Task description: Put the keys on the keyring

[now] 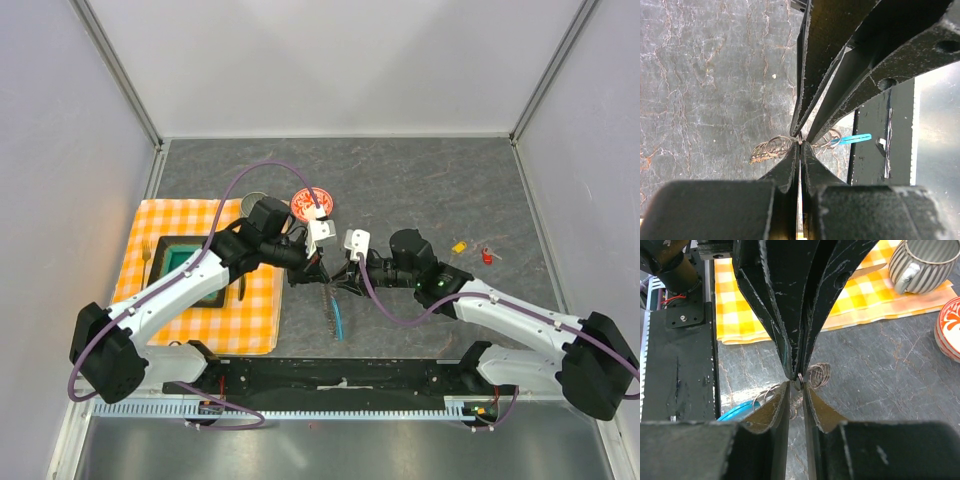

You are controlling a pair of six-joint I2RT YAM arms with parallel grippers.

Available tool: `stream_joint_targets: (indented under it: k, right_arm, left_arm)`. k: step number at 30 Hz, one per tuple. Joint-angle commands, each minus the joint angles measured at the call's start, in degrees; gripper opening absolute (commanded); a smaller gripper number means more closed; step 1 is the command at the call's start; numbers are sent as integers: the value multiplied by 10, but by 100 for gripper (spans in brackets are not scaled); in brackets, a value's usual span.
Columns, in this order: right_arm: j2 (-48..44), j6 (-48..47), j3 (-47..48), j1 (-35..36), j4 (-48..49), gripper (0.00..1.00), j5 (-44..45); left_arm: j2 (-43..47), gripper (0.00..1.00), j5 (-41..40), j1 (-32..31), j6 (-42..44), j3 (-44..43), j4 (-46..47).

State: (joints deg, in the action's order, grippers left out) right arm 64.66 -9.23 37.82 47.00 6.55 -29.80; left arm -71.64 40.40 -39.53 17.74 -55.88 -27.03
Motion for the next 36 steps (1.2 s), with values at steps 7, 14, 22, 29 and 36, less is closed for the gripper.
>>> stream_joint_targets:
  k: [7,14,22,29,36]
  right_arm:
    - [27,-15,23,-3,19,15,-46]
    - [28,-16,27,-5,20,0,-60]
    - [-8,41,-18,-11,84,0,-39]
    - [-13,69,-57,-12,139,0,-48]
    - [-11,80,-62,-13,158,0,-61]
  left_arm:
    - [-3,2,21,-7,29,0,-4]
    - [-3,2,21,-11,32,2,-9]
    - [76,32,-92,-11,-74,70,85]
    - [277,37,-162,-10,-325,316,424]
    - [260,35,-154,-10,-348,416,646]
